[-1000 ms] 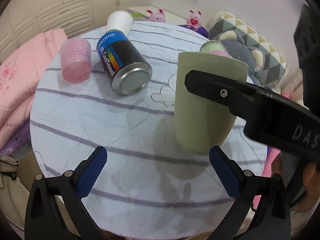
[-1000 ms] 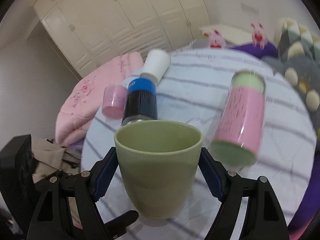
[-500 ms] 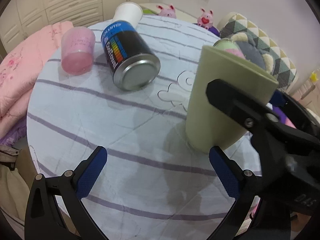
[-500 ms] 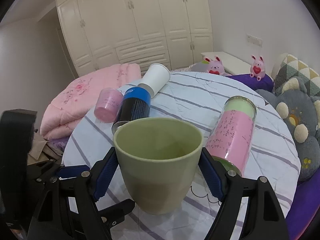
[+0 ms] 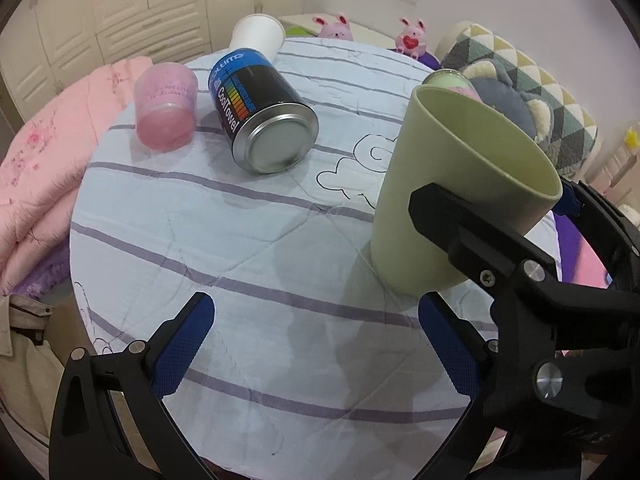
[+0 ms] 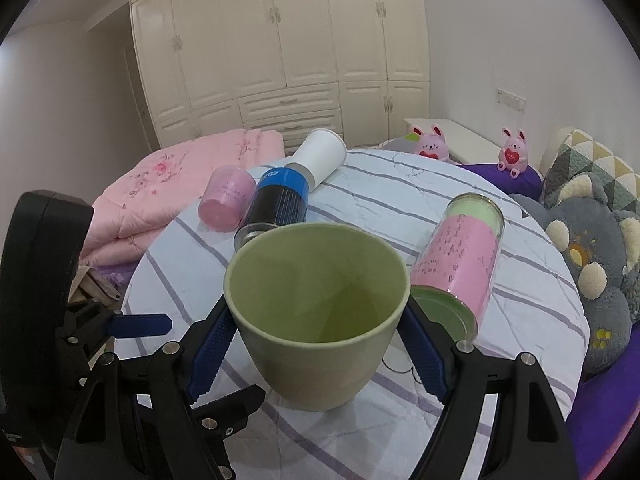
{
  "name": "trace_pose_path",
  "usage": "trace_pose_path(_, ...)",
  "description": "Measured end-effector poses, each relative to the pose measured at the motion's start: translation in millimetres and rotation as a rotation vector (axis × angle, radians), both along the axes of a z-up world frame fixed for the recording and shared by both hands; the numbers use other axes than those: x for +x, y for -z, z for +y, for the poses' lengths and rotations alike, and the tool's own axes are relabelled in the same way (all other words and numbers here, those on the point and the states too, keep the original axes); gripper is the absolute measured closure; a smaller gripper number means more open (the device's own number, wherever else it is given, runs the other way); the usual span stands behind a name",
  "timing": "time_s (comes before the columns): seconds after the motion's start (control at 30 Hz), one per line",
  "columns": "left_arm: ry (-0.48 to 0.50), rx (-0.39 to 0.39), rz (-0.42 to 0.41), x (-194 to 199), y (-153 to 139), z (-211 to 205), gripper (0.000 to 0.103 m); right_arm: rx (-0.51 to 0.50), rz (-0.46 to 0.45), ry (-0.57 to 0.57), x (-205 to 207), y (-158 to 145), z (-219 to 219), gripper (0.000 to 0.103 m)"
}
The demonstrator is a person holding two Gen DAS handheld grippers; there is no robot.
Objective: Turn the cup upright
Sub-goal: 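Rotate the green cup upright with the right gripper and lower it onto the table, then open the right gripper and withdraw it from the upright cup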
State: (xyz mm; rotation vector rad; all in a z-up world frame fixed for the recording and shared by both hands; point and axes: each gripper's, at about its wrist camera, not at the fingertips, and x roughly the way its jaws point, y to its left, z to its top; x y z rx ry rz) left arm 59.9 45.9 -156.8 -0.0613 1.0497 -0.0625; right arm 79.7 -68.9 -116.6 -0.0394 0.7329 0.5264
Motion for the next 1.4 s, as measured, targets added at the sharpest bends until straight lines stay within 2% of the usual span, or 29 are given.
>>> trace_pose_path(0.5, 0.016, 0.007, -0.060, -18.2, -18.3, -4.5, 0.000, -0.002, 0.001, 0.005, -16.1, -13.5, -8.7, 0.021)
trace_pose_path(0.63, 0.014, -0.003, -0.085, -24.7, -27.4, -5.5, 0.000, 0.015, -0.006, 0.012, -23.0, -21.9, -15.2, 0.021)
trace_pose_path(1.0, 0.036, 0.031, -0.153, -43.2, -54.5, -25.1, 0.000, 0.055, -0.020, 0.024, -40.3, -52.6, -41.9, 0.021)
trace_pose_path(1.2, 0.036, 0.052, -0.224, -50.0, -76.7, -39.5, 0.000, 0.067, -0.057, 0.087, -46.5, -72.6, -67.0, 0.021)
trace_pose_path(1.4, 0.022, 0.055, -0.298, -54.7, -92.6, -52.3, 0.000, 0.038, -0.150, 0.211, -52.0, -85.2, -91.2, 0.021)
